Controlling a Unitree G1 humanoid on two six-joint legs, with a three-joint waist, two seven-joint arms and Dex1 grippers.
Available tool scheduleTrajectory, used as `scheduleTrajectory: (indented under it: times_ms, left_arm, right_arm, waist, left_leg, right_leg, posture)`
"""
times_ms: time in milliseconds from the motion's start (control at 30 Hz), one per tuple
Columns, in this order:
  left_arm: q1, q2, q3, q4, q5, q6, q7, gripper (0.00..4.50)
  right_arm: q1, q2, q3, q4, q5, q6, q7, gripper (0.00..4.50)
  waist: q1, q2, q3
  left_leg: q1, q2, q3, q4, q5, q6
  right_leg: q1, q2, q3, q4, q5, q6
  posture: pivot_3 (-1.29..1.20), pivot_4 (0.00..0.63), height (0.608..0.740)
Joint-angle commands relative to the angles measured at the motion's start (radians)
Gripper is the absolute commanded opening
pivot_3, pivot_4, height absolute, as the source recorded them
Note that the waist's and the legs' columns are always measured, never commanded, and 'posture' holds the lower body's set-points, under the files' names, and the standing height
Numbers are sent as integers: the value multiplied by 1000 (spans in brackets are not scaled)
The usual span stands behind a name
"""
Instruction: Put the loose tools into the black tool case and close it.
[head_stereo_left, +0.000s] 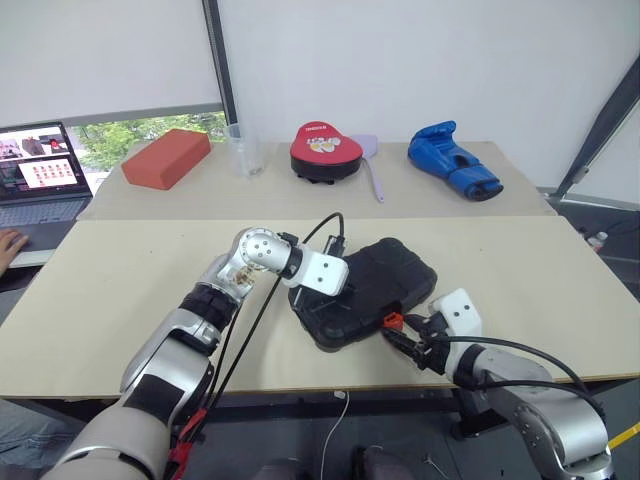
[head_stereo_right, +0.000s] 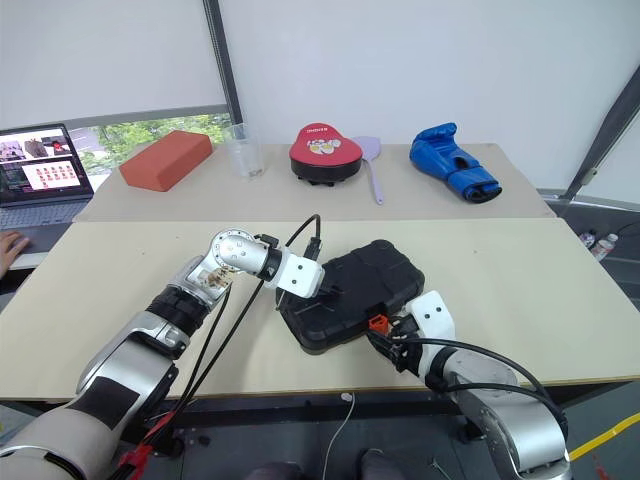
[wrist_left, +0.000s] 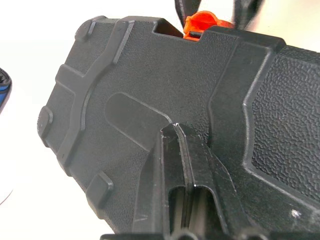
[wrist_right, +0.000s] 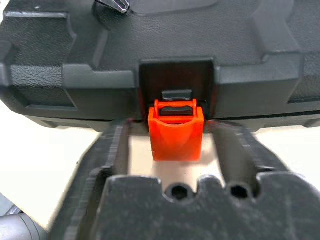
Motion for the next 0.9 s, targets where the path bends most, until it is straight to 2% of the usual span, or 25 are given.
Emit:
scheduleTrajectory:
  times_ms: [33,200,367,533,667,767,900]
  left_arm:
    - [44,13,-63,64,77,15,-24,0]
    - [50,11,-65,60,79,14,-20,0]
    - [51,6,-68,50,77,17,-22,0]
    - [51,4,-73,45,75,15,-32,0]
    - [57,-2,-84,33,79,6,-39,0]
    - [69,-5,-102,18,87,-19,-44,0]
    - [86,10,-147,18,153,-106,-32,0]
  right_arm:
    - [37,-78,-69,-62,25,-2,54,3371]
    - [86,-140,-33,-46,6,-43,103,1773]
    - [46,-128,42,13,-41,-89,99,45]
    - [-55,-106,138,112,-124,-143,81,45]
    - [-141,-102,208,200,-264,-318,54,45]
    - [-172,-55,167,185,-231,-348,61,45]
    - [-172,-46,117,131,-206,-364,87,45]
  waist:
    - [0,0,0]
    - [1,0,0]
    - [0,0,0]
    - [0,0,0]
    - [0,0,0]
    - [-6,0,0]
    - [-18,0,0]
  left_leg:
    - [0,0,0,0,0,0]
    - [0,0,0,0,0,0]
    - [0,0,0,0,0,0]
    - [0,0,0,0,0,0]
    - [0,0,0,0,0,0]
    - [0,0,0,0,0,0]
    - [-1,0,0,0,0,-1]
  right_leg:
    - [0,0,0,0,0,0]
    - [1,0,0,-1,0,1]
    - [1,0,0,-1,-4,7]
    - [1,0,0,-1,-4,6]
    - [1,0,-1,-1,0,1]
    - [0,0,-1,-1,0,0]
    - [-1,0,0,-1,0,0]
  posture:
    - [0,150,740]
    - [0,150,740]
    - [0,150,740]
    - [0,150,740]
    - [0,150,740]
    - [0,150,740]
    - [0,150,740]
